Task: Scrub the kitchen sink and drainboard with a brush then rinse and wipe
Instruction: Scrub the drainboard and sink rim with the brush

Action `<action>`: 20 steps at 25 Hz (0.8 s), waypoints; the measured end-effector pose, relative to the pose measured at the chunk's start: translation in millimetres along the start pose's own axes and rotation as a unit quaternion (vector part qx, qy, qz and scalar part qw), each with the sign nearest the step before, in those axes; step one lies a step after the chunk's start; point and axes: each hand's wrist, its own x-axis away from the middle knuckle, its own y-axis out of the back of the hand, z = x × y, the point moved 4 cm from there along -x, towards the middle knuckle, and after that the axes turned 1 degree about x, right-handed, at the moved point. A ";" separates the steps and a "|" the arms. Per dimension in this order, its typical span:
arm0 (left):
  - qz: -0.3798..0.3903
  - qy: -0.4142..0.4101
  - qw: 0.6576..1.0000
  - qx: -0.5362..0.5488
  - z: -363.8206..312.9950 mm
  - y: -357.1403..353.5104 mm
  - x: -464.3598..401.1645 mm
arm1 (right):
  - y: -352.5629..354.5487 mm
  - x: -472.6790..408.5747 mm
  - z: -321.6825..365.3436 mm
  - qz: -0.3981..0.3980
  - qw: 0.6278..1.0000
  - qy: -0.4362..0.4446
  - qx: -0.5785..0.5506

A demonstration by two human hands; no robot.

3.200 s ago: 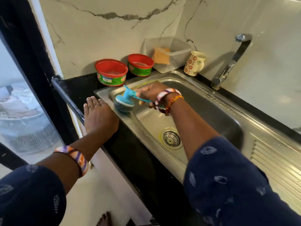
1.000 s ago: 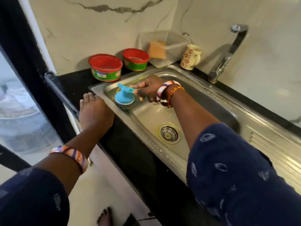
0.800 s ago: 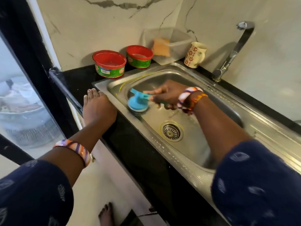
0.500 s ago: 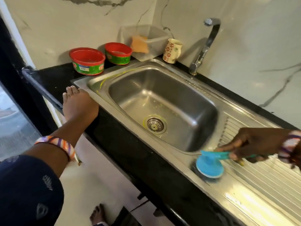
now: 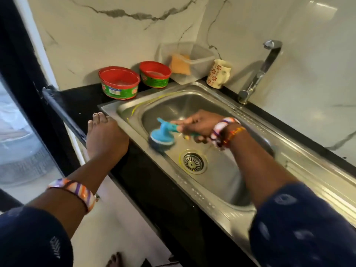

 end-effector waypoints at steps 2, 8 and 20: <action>0.003 0.001 1.000 -0.003 -0.7 -0.8 -1.0 | -11.0 -36.6 20.7 -0.014 0.999 0.001 -0.048; 0.008 -0.003 1.000 -0.006 -0.7 1.3 1.6 | -2.6 10.7 0.7 0.016 0.999 -0.028 -0.003; 0.026 -0.007 0.999 -0.018 -2.9 0.1 0.8 | 14.7 208.0 -96.6 0.086 0.980 -0.174 -0.047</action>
